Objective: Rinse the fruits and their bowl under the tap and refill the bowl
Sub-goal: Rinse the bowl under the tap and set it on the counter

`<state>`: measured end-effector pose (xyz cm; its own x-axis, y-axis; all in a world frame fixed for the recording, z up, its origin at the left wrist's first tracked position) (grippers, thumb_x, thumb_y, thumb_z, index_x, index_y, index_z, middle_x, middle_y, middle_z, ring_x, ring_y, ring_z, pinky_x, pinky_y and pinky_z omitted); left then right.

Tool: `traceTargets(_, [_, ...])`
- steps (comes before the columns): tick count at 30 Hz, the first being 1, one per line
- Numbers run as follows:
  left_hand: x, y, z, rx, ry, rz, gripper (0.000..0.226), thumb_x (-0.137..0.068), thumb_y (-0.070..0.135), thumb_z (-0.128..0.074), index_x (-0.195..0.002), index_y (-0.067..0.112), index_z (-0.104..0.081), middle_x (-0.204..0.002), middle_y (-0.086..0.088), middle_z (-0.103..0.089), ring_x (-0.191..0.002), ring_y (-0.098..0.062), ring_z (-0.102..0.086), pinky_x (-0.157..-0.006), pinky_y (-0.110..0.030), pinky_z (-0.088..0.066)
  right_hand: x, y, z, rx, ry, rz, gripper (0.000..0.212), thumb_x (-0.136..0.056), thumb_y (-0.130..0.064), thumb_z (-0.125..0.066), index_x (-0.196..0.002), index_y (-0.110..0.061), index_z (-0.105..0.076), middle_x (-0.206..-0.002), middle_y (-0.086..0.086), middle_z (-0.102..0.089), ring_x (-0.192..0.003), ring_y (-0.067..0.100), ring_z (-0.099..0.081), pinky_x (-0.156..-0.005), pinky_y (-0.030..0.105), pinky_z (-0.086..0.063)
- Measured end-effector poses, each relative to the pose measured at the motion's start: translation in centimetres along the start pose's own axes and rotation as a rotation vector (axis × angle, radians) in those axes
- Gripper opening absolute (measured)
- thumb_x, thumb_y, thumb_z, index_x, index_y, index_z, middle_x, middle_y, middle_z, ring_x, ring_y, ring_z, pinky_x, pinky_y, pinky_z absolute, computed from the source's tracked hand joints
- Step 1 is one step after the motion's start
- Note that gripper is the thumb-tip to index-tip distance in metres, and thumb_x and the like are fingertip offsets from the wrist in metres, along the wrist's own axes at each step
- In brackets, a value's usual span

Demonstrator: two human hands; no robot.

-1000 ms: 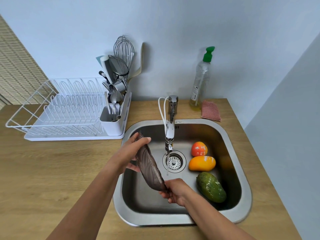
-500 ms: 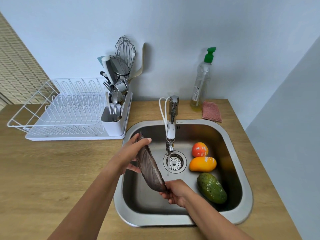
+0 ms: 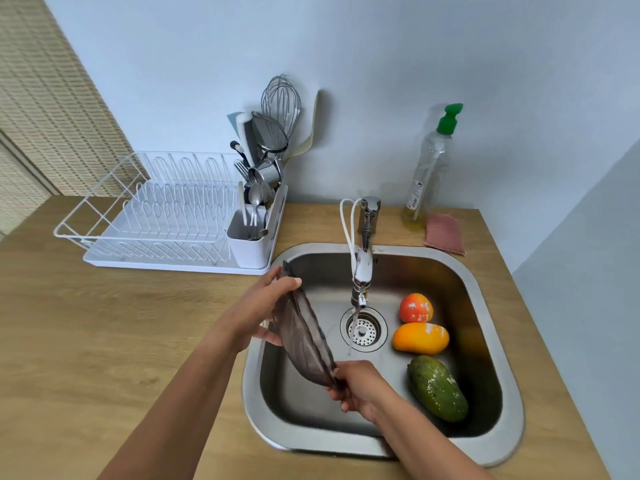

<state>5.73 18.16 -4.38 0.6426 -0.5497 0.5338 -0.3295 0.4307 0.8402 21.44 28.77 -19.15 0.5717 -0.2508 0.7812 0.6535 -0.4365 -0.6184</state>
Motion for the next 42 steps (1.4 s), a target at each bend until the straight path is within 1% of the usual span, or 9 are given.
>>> traceTargets(5, [1.8,-2.1,5.8,0.236,0.051,-0.080,0.078,-0.064,0.046,-0.076,-0.130,0.014,-0.051,-0.112,-0.013,-0.059,-0.099,-0.035,-0.064,-0.075,-0.059,-0.056,1.2,-2.3,-1.6,0.010,0.047,0.182,0.026,-0.088,0.004,-0.042,-0.097,0.000,-0.066,-0.059,0.010,-0.061,-0.040,0.017,-0.051,-0.033,0.020,-0.033])
traceTargets(9, [3.8,-4.9,11.1,0.460,0.160,-0.126,0.044,-0.070,0.033,-0.070,-0.111,0.018,-0.070,-0.104,-0.004,-0.066,-0.101,-0.031,-0.064,-0.080,-0.055,-0.054,2.1,-4.7,-4.1,0.042,0.050,0.298,0.023,-0.092,0.000,-0.045,-0.110,-0.007,-0.058,-0.059,0.008,-0.065,-0.043,0.016,-0.056,-0.033,0.022,-0.036])
traceTargets(15, [5.8,-9.8,16.7,0.574,0.344,-0.069,0.030,-0.093,0.015,-0.054,-0.119,0.018,-0.069,-0.102,-0.003,-0.070,-0.102,-0.028,-0.066,-0.105,-0.058,-0.040,2.1,-8.0,-8.6,0.195,0.059,0.472,0.029,-0.096,-0.003,-0.044,-0.120,-0.017,-0.050,-0.074,0.013,-0.068,-0.050,0.019,-0.060,-0.035,0.025,-0.040])
traceTargets(20, [5.9,-12.6,19.3,0.566,0.459,-0.048,0.033,-0.099,0.009,-0.051,-0.128,0.022,-0.061,-0.112,-0.005,-0.072,-0.097,-0.020,-0.070,-0.075,-0.036,-0.048,0.6,-10.3,-11.5,0.353,0.059,0.579,0.036,-0.097,-0.010,-0.046,-0.133,-0.017,-0.047,-0.081,0.014,-0.065,-0.056,0.024,-0.062,-0.037,0.026,-0.045])
traceTargets(23, [5.7,-14.0,20.0,0.586,0.529,-0.030,0.030,-0.097,0.009,-0.055,-0.124,0.023,-0.059,-0.112,-0.004,-0.073,-0.086,-0.015,-0.074,-0.069,-0.031,-0.046,-0.1,-10.9,-12.7,0.404,0.055,0.588,0.037,-0.099,-0.011,-0.045,-0.135,-0.018,-0.046,-0.077,0.010,-0.063,-0.054,0.019,-0.061,-0.036,0.026,-0.045])
traceTargets(33, [4.4,-15.3,19.8,0.553,0.658,-0.049,0.036,-0.093,0.004,-0.063,-0.126,0.015,-0.062,-0.107,-0.004,-0.071,-0.085,-0.014,-0.066,-0.051,-0.020,-0.054,-1.5,-10.9,-13.0,0.437,0.081,0.574,0.045,-0.100,-0.015,-0.047,-0.145,-0.022,-0.043,-0.081,0.014,-0.064,-0.055,0.019,-0.064,-0.036,0.026,-0.047])
traceTargets(38, [4.3,-15.0,19.7,0.463,0.698,-0.015,0.043,-0.092,0.002,-0.063,-0.133,0.011,-0.059,-0.105,-0.003,-0.071,-0.083,-0.013,-0.065,-0.057,-0.024,-0.055,-1.4,-10.6,-12.8,0.401,0.053,0.559,0.045,-0.101,-0.021,-0.048,-0.145,-0.025,-0.040,-0.094,0.024,-0.066,-0.057,0.020,-0.067,-0.037,0.027,-0.048])
traceTargets(40, [4.6,-14.4,19.8,0.298,0.771,0.004,0.052,-0.088,0.007,-0.066,-0.139,0.011,-0.054,-0.118,-0.009,-0.066,-0.097,-0.019,-0.065,-0.075,-0.035,-0.059,-1.0,-10.6,-12.7,0.376,0.038,0.556,0.045,-0.100,-0.025,-0.049,-0.144,-0.026,-0.039,-0.095,0.025,-0.066,-0.055,0.019,-0.067,-0.038,0.028,-0.047])
traceTargets(42, [5.4,-12.7,19.8,-0.082,0.917,0.005,0.063,-0.082,0.020,-0.069,-0.143,0.016,-0.050,-0.137,-0.016,-0.053,-0.124,-0.027,-0.053,-0.100,-0.043,-0.049,-0.5,-10.6,-12.2,0.356,0.040,0.551,0.044,-0.100,-0.028,-0.049,-0.143,-0.028,-0.038,-0.092,0.022,-0.066,-0.054,0.019,-0.066,-0.038,0.027,-0.046])
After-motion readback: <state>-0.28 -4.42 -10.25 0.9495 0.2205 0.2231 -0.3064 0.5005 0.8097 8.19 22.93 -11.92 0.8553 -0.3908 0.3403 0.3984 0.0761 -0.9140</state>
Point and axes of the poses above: each hand's wrist, its own x-axis away from the middle knuckle, its own z-axis out of the back of the hand, y = z × x, the point moved 4 cm from there along -x, towards the middle knuckle
